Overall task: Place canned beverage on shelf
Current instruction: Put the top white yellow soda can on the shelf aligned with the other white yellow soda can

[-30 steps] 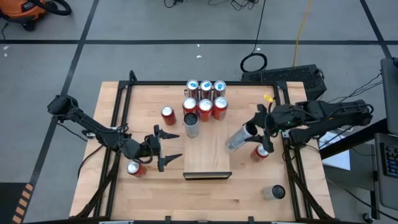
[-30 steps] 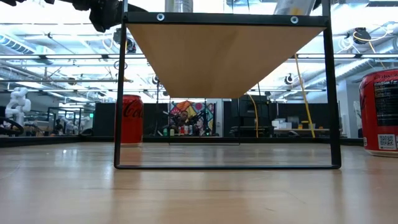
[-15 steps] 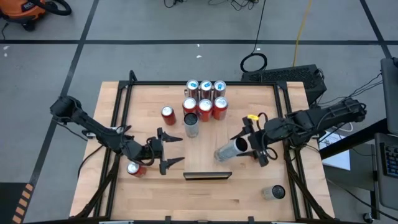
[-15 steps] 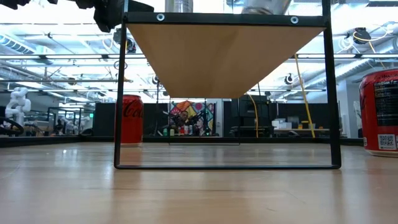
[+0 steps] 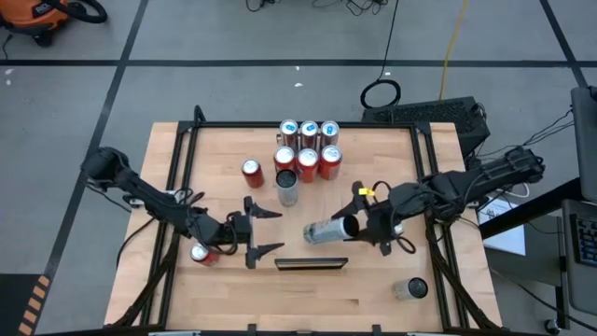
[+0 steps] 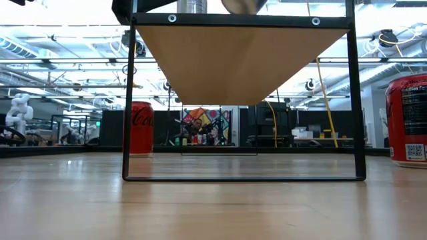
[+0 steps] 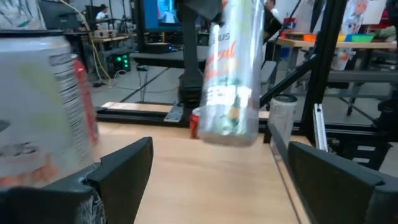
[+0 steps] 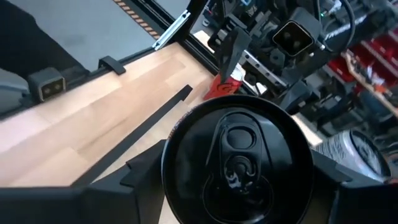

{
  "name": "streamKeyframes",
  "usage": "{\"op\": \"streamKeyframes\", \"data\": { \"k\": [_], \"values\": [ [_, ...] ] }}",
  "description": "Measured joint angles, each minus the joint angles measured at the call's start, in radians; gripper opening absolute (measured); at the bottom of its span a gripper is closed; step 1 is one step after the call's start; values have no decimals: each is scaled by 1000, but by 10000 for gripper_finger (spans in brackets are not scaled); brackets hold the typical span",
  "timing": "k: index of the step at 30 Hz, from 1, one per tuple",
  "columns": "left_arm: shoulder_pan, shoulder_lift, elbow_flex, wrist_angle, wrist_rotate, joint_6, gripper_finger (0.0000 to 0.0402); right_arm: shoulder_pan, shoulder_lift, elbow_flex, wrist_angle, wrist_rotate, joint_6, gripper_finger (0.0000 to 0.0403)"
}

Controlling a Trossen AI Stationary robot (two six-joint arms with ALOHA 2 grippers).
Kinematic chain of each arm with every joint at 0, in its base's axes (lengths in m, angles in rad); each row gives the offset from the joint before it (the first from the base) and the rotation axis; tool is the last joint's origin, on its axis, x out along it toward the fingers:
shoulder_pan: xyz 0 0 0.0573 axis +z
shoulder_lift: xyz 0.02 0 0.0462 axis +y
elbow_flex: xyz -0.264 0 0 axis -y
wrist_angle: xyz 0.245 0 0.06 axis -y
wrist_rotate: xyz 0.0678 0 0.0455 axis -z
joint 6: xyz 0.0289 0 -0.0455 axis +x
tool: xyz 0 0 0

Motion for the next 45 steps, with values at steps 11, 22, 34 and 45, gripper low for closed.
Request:
{"op": "streamKeyframes", "data": {
  "k": [11,22,34,45],
  "values": [
    [0,81,74,-17,23,88,369,0,91,0,126,-4,-180,240],
    [10,81,122,-53,60,92,369,4,126,0,205,-7,-344,240],
    [70,81,127,-101,230,-4,369,13,166,0,294,-55,-469,240],
    [86,81,127,-125,286,-34,312,13,166,0,294,-57,-529,240]
  ]
}}
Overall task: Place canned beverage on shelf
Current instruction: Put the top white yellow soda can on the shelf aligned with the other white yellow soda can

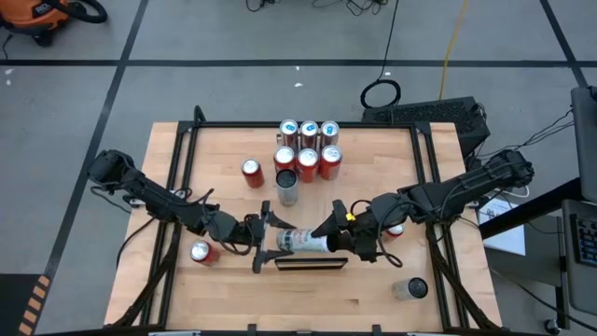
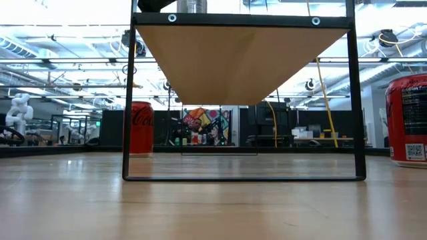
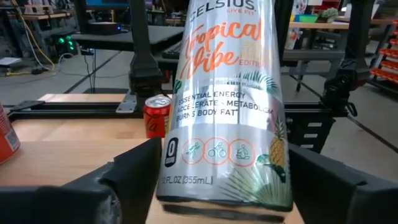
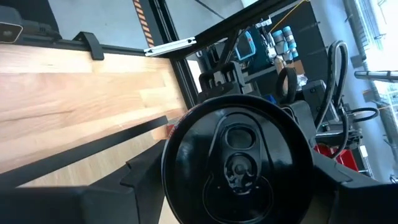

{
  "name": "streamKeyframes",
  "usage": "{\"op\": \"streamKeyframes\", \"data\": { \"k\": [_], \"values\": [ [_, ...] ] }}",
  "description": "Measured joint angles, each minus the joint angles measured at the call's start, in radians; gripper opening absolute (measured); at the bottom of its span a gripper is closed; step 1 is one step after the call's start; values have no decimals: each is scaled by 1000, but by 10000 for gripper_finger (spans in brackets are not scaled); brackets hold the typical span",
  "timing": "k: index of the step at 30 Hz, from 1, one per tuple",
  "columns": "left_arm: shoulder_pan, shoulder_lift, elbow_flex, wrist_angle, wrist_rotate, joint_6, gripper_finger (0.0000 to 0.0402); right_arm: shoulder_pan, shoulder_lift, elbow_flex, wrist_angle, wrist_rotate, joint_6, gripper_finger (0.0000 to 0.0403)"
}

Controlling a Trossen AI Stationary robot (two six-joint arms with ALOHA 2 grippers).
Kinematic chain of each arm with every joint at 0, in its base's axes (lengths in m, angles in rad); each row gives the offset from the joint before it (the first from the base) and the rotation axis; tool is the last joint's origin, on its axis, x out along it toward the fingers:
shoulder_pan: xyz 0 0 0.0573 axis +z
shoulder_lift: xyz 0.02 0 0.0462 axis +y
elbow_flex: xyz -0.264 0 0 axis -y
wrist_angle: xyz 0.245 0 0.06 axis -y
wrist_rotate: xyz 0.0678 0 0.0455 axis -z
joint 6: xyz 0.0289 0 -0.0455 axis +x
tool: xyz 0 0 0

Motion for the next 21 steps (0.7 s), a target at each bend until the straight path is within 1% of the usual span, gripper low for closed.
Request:
{"op": "streamKeyframes", "data": {
  "k": [5,8,13,16,21],
  "values": [
    [0,0,0,-1,1,9,267,0,0,0,-2,0,5,240],
    [0,0,0,0,1,10,253,0,0,0,-2,0,18,240],
    [0,0,0,5,2,4,251,0,0,0,-2,1,52,259],
    [0,0,0,6,1,11,252,0,0,0,0,8,115,282],
    [0,0,-1,28,-1,50,252,0,-2,0,20,53,248,318]
  ]
}}
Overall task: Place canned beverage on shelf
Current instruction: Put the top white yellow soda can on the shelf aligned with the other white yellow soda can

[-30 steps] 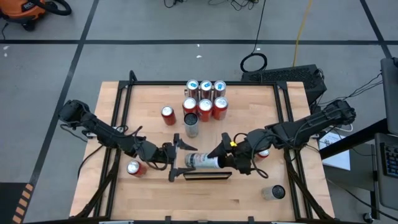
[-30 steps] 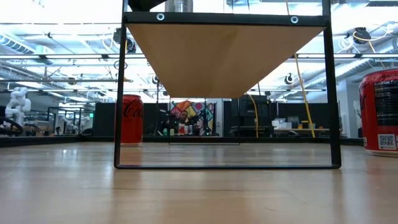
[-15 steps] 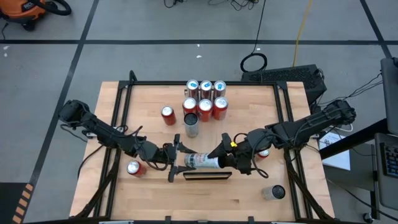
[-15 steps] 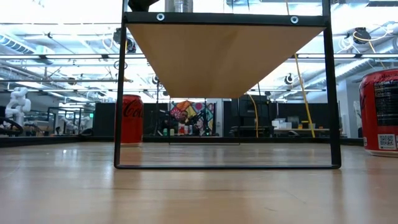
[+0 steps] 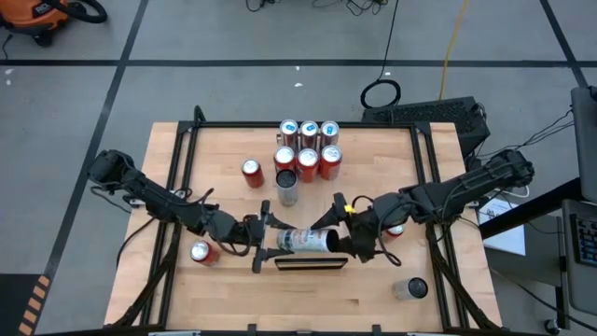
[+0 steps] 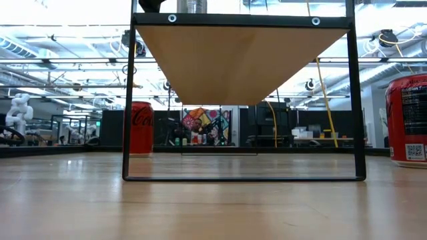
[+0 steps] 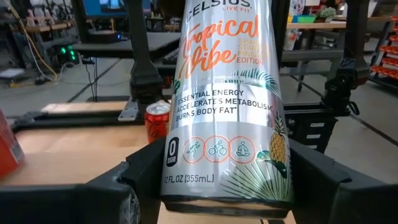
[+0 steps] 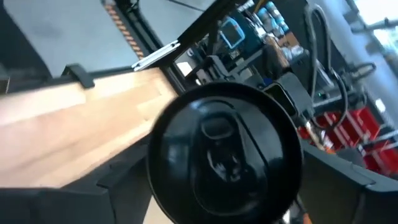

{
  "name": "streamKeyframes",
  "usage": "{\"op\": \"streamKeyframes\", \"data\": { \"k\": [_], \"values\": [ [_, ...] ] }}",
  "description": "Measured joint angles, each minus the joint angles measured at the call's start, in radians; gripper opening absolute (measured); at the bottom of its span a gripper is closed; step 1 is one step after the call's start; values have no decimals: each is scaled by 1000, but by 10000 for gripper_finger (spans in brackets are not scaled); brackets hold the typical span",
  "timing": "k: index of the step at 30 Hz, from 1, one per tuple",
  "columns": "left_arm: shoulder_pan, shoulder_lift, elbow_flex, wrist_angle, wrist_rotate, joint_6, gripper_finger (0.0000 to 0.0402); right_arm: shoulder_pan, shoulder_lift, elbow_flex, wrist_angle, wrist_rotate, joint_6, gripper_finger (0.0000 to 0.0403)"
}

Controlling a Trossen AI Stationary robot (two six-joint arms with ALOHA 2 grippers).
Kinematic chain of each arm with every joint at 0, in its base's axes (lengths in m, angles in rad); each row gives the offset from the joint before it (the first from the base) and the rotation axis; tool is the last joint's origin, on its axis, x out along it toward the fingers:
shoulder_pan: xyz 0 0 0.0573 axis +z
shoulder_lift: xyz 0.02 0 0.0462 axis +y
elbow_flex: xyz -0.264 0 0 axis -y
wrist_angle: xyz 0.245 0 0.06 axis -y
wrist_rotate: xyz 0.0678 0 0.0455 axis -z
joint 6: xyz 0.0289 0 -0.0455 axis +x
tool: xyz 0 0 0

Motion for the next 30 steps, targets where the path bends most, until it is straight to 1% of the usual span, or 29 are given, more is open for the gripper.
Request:
{"op": "streamKeyframes", "data": {
  "k": [6,9,12,15,20,23,26,30],
  "values": [
    [0,-1,0,20,-1,59,252,0,-9,0,13,5,184,345],
    [-4,-1,0,39,-3,92,252,1,-13,0,17,5,271,351],
    [-13,-1,0,62,-23,138,252,1,-13,0,21,6,409,354],
    [-24,-1,0,83,-61,175,252,1,-13,0,15,10,547,355],
    [-46,-1,0,101,-128,210,252,1,-13,0,15,10,674,355],
    [-66,-1,0,141,-195,240,252,1,-13,0,15,16,752,355],
    [-89,-1,0,183,-269,273,252,10,-8,-22,54,59,819,355],
    [-110,-1,0,227,-313,311,251,37,3,-93,169,208,857,355]
  ]
}}
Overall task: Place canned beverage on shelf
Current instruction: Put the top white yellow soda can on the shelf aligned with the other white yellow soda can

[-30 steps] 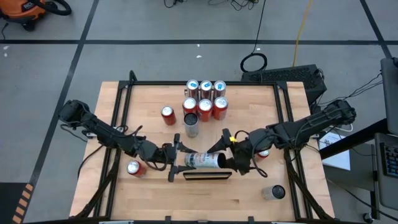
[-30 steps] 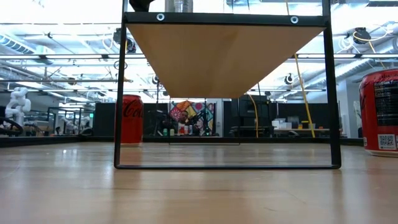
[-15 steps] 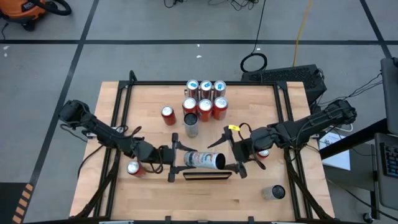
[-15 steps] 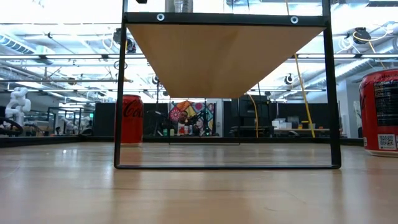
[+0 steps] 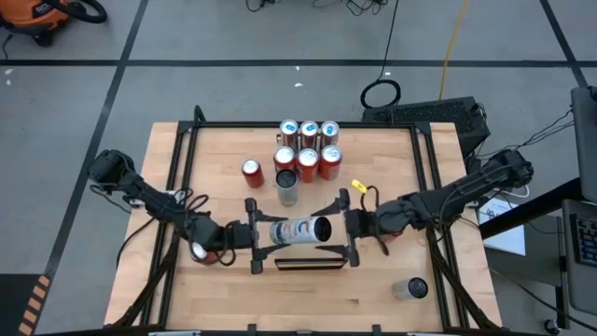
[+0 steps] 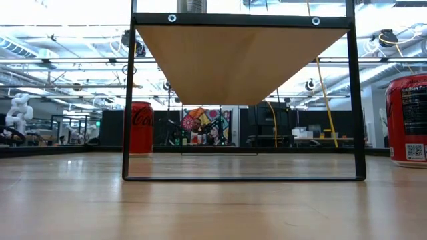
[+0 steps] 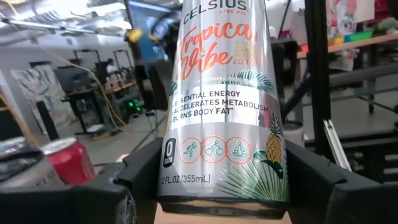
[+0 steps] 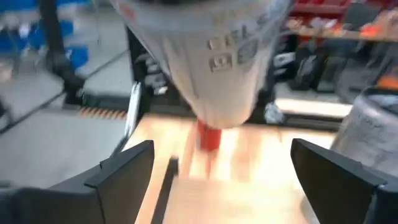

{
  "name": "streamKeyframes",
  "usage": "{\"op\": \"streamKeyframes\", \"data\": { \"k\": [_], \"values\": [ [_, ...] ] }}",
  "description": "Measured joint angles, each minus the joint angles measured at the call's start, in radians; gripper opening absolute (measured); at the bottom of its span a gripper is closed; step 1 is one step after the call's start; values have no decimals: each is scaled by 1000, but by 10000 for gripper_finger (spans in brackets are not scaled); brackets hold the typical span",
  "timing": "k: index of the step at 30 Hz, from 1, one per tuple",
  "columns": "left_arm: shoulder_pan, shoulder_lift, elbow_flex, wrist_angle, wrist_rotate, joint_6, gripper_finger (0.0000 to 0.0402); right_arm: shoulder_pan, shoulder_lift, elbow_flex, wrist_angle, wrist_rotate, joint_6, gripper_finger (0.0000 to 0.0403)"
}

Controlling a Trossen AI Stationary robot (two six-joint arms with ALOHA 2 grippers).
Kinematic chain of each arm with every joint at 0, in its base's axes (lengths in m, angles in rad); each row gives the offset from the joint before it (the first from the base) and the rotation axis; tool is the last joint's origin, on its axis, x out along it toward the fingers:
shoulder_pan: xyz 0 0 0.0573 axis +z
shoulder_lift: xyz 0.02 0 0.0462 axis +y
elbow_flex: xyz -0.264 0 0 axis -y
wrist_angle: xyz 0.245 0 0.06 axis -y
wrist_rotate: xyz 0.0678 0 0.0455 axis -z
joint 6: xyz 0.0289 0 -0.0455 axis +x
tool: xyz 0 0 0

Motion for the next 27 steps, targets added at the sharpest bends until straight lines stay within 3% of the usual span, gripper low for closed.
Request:
{"op": "streamKeyframes", "data": {
  "k": [4,10,27],
  "values": [
    [-13,0,0,21,-35,15,251,18,-3,-92,240,76,-17,355],
    [-14,0,0,22,-74,16,251,28,-2,-204,563,81,-56,354],
    [-9,0,0,58,-107,58,251,14,153,-204,986,81,-194,354]
  ]
}}
